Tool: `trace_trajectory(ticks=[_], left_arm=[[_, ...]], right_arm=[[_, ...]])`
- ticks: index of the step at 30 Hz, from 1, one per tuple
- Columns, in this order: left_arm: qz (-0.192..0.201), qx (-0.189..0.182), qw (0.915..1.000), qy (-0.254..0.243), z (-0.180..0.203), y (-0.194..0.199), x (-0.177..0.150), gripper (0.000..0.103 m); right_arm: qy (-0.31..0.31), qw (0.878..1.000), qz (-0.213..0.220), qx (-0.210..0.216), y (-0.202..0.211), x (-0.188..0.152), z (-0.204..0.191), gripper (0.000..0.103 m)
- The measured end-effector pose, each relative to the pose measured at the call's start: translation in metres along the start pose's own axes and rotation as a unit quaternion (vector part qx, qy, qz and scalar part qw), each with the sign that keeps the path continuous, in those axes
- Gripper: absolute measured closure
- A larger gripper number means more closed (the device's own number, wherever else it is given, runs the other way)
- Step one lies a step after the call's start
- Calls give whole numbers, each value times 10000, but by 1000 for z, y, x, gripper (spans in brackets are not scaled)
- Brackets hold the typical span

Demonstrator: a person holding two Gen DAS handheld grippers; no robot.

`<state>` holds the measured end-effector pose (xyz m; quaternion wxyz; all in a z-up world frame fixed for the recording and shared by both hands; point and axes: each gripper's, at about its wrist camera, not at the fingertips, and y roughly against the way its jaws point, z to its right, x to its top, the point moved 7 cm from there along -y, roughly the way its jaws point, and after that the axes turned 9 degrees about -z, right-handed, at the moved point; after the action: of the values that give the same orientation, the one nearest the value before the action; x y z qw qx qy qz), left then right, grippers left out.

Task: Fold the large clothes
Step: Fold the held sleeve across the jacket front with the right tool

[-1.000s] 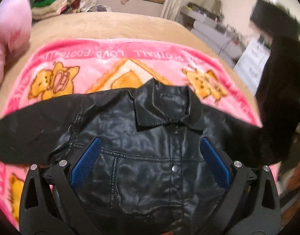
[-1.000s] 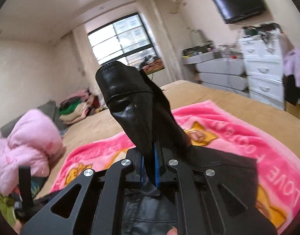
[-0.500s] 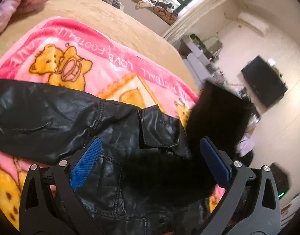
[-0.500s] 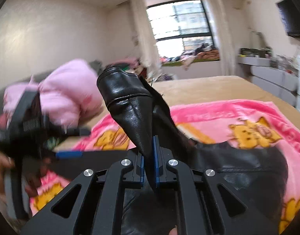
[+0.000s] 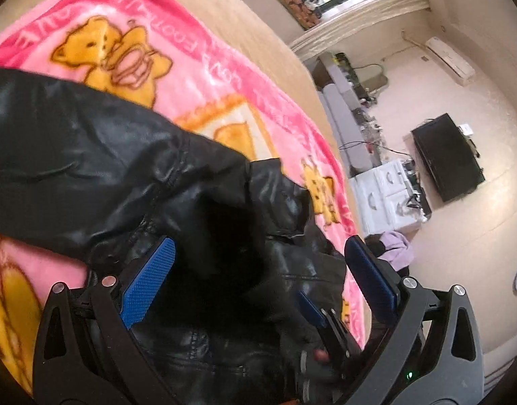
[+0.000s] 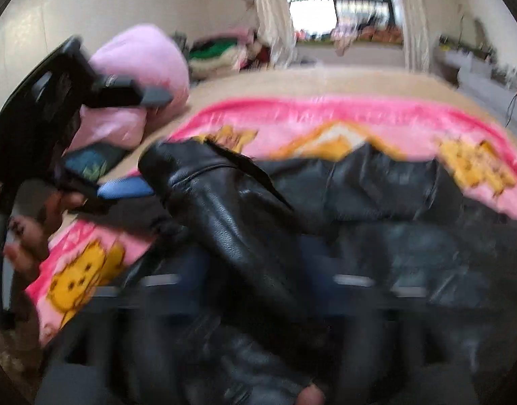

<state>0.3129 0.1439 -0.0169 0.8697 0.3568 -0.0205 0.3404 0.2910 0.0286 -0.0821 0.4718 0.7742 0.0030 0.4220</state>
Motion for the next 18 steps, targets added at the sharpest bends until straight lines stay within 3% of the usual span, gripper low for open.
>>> trace_trajectory(ticks=[2,9,11,12,15,18], left_arm=[[-181,363,9992,-10,-8,-10,-5,9],[-650,1339,9888,-107,-40,-45,-27,11],[-647,1420,9876,-200,-41,-51,-30,41],[-664,1458,9868,-250,-41,-55,-31,64],[-593,1517,9852,-531,-31,-58,-35,88],[-336,1228,9881,-868,1,-42,-34,89]], right_arm=[[12,9995,3,316,8,-11,-8,17],[-313,9992,146,192,46,-39,7,15],[-474,9987,180,37,53,-42,21,17],[-627,9978,221,-58,59,-45,32,22],[-1018,9941,276,-247,72,-52,62,36],[-1312,9894,401,-478,93,-59,89,45]])
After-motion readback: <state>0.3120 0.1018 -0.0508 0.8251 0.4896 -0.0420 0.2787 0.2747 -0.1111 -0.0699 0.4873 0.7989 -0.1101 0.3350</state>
